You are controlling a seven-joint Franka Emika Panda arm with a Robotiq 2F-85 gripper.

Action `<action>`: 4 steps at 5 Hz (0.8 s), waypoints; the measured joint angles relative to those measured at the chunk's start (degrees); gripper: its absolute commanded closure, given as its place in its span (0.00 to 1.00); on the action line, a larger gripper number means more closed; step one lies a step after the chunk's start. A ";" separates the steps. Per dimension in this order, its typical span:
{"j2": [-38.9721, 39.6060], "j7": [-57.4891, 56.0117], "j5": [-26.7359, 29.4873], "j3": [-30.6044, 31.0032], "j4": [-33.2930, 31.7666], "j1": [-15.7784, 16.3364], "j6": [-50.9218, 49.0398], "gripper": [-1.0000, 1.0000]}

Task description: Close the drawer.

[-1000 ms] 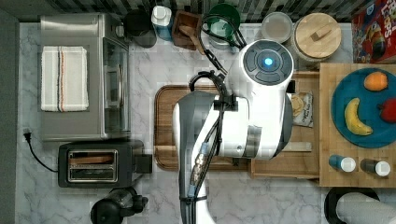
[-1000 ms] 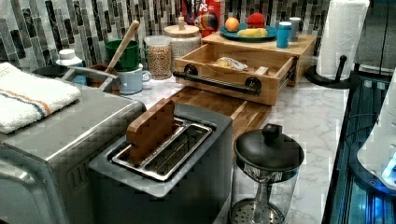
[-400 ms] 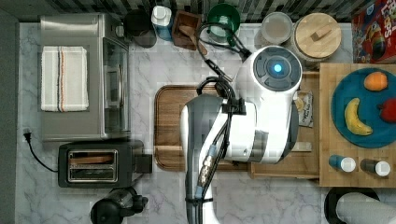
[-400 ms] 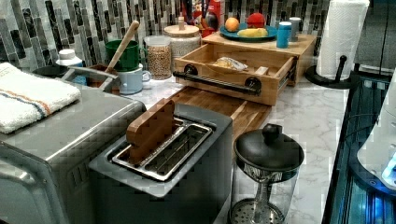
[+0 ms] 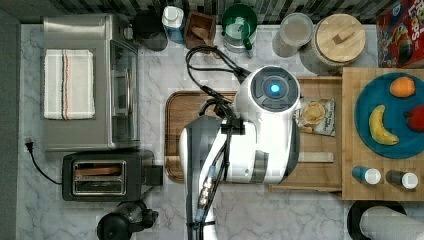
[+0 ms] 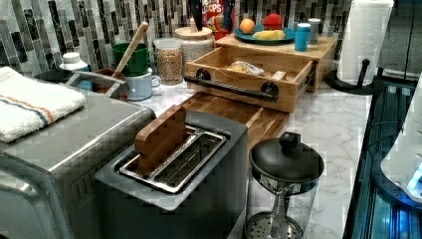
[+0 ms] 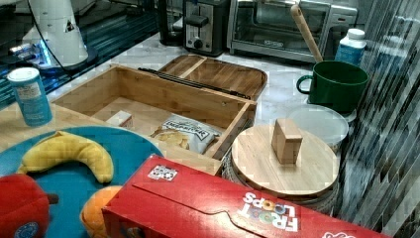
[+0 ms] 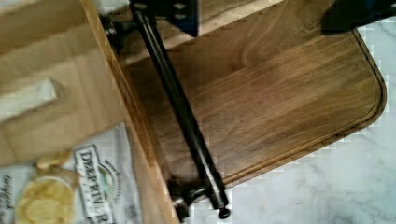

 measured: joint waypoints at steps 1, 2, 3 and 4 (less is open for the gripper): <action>0.01 -0.92 0.00 1.79 -2.80 0.09 1.50 1.00; 0.38 -3.44 -0.48 3.93 -5.37 0.18 2.95 1.00; 1.11 -7.05 -0.48 4.27 -8.50 1.20 8.43 1.00; 2.00 -10.18 -0.34 4.43 -11.30 1.36 12.41 1.00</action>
